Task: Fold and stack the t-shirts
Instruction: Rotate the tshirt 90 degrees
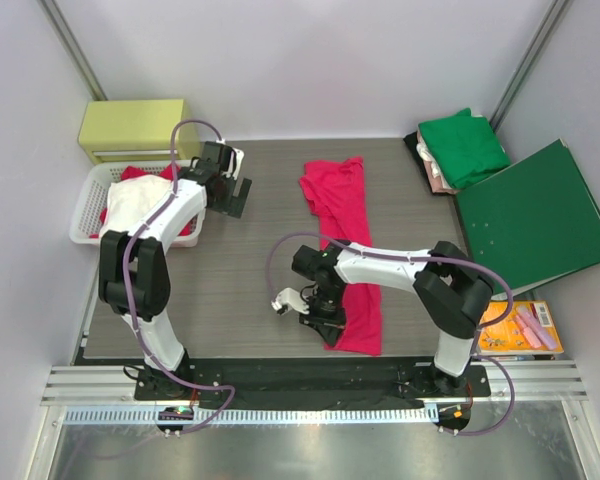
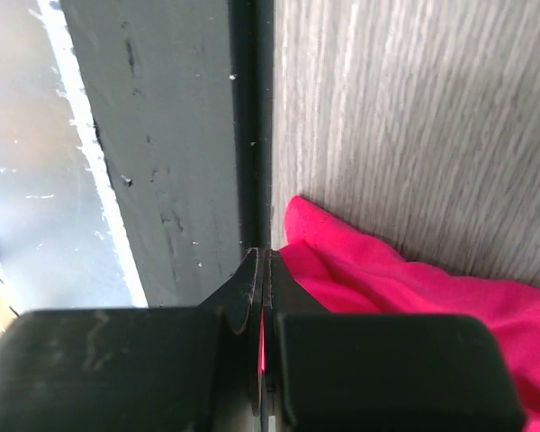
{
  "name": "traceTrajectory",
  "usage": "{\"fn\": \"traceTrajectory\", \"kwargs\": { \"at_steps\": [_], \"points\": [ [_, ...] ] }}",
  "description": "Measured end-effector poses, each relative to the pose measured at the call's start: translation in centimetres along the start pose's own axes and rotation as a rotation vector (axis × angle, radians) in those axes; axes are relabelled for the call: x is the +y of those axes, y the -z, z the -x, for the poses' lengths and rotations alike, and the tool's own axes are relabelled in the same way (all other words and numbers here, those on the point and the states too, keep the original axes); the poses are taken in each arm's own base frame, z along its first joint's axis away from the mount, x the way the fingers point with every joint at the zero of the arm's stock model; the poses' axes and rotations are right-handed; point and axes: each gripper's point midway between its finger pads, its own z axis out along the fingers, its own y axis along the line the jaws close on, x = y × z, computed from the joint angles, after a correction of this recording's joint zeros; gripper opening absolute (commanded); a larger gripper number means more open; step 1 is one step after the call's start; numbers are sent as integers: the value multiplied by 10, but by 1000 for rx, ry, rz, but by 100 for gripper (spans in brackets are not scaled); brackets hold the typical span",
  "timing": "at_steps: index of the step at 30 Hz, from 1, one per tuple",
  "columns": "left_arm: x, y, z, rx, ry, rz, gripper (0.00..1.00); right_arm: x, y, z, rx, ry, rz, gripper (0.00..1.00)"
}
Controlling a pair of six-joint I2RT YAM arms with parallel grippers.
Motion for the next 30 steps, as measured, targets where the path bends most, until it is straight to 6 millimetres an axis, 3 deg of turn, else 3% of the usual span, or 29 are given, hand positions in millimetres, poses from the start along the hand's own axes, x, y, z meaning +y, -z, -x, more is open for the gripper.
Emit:
{"fn": "traceTrajectory", "kwargs": {
  "at_steps": [4,7,8,12,15,18,22,25,30],
  "points": [
    [1,2,0,-5,0,1,100,0,7,5,-15,13,-31,30],
    [1,3,0,-5,0,1,100,-9,32,15,-67,53,-177,48],
    [1,3,0,-4,0,0,100,-15,46,22,-101,78,-258,65],
    [-1,2,-2,-2,-1,-6,100,-44,126,46,-326,88,-577,87],
    [-5,1,-4,1,-11,-29,100,-85,197,38,-501,-38,-796,89],
    [-9,2,-3,2,-24,-81,100,-124,237,7,-564,-185,-919,89],
    [-38,4,23,-23,-44,-256,100,-152,258,-32,-597,-320,-994,86],
    [-79,-6,51,-45,-118,-332,100,-161,265,-56,-621,-385,-1031,87],
    [-147,-22,77,-45,-231,-428,100,-165,278,-84,-651,-458,-1084,84]
  ]
}}
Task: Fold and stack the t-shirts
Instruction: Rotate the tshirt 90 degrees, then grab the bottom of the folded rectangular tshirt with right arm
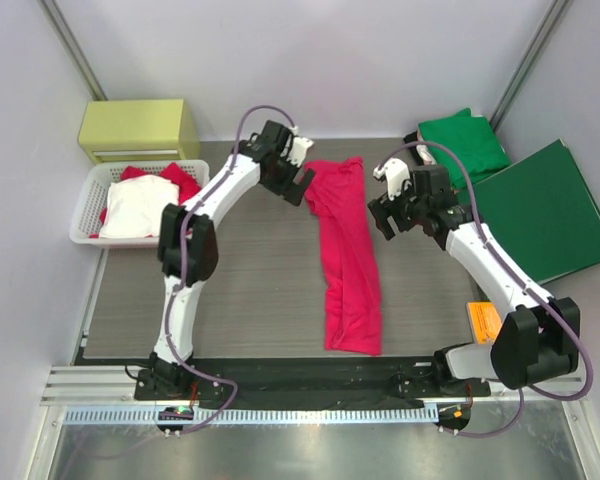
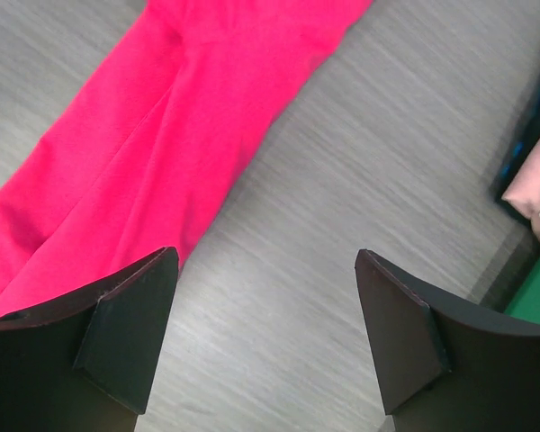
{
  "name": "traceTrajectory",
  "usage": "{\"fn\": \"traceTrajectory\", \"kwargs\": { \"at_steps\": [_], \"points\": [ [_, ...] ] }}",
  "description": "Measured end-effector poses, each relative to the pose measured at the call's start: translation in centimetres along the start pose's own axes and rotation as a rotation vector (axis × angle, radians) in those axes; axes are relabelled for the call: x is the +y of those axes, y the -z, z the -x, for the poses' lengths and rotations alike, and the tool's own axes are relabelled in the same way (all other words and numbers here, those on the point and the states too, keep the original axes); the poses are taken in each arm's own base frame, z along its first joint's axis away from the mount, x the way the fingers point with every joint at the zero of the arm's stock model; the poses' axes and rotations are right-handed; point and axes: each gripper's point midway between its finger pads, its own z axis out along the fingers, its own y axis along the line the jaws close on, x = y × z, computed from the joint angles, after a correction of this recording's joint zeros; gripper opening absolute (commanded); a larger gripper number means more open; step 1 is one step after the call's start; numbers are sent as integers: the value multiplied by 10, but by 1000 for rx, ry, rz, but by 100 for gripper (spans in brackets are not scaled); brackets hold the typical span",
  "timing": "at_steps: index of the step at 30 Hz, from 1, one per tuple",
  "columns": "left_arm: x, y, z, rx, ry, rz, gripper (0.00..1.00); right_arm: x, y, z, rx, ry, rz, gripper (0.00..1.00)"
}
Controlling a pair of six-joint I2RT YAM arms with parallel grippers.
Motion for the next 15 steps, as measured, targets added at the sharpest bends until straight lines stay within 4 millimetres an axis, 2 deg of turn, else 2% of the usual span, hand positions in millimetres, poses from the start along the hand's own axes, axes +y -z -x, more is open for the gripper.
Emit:
{"fn": "traceTrajectory", "kwargs": {
  "at_steps": [1,3,5,8,9,11,13,15],
  "points": [
    [-8,-9,14,-14,-12,-25,100,-3,-1,2,-9,-4,-10,84],
    [-10,-25,30,-34,-15,-43,100,-8,-7,4,-13,-10,-16,82],
    [-6,-42,32,-34,-8,-44,100,-14,-22,6,2,-25,-16,79],
    [5,-59,15,18,10,-29,100,-26,-56,11,23,-56,-10,72],
    [13,-68,2,57,21,-12,100,-38,-88,9,41,-93,-9,73],
    [16,-72,-4,69,26,-7,100,-37,-97,4,67,-115,7,73],
    [18,-74,-10,81,32,-4,100,-47,-117,19,57,-140,17,72],
    [16,-74,-25,111,39,-6,100,-63,-142,44,8,-150,8,72]
  ]
}}
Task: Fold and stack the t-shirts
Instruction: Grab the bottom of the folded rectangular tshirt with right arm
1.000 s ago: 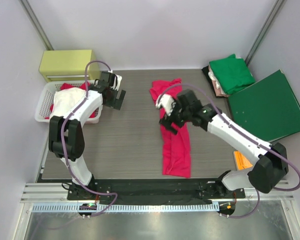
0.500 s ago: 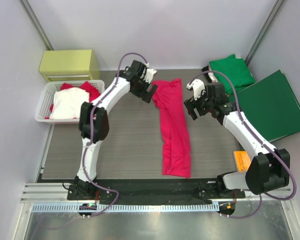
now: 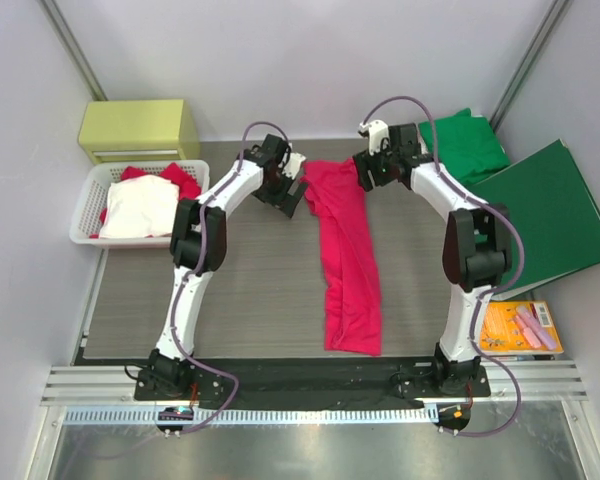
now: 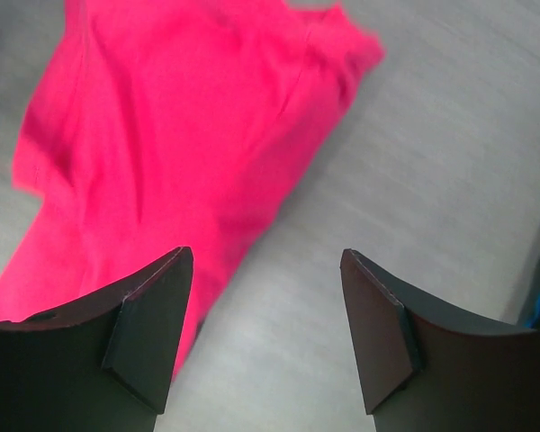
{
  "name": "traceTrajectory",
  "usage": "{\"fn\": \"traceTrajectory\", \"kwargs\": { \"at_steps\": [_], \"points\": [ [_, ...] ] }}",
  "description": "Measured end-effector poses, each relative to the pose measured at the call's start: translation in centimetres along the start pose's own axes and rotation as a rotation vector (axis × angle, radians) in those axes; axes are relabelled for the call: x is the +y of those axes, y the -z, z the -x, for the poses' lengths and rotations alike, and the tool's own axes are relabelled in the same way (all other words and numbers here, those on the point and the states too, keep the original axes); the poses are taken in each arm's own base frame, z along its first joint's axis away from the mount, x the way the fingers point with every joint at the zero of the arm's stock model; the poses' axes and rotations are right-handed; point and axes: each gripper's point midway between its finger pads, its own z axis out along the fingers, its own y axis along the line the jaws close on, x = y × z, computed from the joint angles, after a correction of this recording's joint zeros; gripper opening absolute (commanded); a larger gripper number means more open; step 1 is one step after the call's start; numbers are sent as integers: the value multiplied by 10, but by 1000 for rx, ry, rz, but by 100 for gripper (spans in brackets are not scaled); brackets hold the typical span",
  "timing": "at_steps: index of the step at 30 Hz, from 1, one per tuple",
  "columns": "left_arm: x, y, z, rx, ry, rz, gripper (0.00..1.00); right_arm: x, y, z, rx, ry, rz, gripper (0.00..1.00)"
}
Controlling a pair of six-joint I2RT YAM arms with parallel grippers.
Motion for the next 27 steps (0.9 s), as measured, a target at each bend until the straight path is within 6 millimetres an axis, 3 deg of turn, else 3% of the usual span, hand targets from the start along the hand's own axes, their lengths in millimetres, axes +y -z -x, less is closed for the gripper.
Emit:
{"fn": "traceTrajectory", "kwargs": {
  "at_steps": [4,9,11,15,27],
  "points": [
    [0,9,-15,27,16,-3,100,-11,-27,27,-42,-16,4,70],
    [3,37,-10,-14,42,10,100,-24,-62,64,-111,-41,8,59],
    [4,48,-10,-33,45,16,100,-25,-71,64,-109,-55,16,52],
    [6,63,-14,-38,47,31,100,-23,-91,56,-89,-87,41,51],
    [11,65,-15,-34,47,61,100,-18,-113,38,-53,-123,70,47]
  ]
}}
